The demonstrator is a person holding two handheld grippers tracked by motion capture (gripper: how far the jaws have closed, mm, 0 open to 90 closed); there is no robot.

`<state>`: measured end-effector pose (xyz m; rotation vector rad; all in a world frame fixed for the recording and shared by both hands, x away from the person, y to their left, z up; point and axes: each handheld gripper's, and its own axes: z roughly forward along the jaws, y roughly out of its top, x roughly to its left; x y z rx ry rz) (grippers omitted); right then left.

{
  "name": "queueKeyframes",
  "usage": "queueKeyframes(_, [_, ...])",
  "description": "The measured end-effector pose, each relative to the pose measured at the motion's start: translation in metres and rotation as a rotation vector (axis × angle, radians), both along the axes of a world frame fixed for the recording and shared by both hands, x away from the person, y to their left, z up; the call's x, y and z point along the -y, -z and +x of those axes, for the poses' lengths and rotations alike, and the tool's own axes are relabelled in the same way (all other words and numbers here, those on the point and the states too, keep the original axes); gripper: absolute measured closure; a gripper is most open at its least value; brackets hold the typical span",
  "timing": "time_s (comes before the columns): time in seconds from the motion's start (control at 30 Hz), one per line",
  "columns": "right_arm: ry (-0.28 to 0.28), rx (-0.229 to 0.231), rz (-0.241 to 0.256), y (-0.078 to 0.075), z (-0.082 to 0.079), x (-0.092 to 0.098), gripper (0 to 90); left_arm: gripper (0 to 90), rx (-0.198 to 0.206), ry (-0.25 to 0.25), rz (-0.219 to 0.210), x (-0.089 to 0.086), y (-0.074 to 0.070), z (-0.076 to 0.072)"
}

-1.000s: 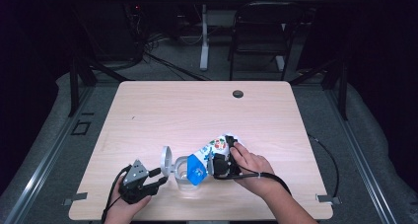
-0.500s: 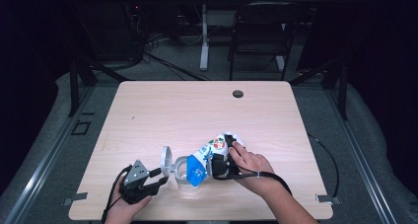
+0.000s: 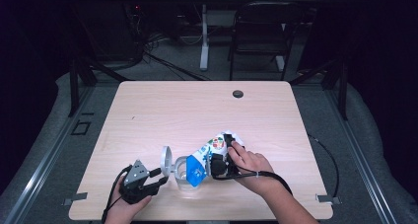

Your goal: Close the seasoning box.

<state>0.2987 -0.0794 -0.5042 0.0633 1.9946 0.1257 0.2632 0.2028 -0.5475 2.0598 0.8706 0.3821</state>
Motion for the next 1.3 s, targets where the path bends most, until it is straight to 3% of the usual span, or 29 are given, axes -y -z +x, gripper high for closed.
queueKeyframes(1.3, [-0.028,0.043,-0.051,-0.0033,0.001,-0.0058,50.1,60.7,0.0,-0.002,-0.004,-0.0003,0.0,0.0])
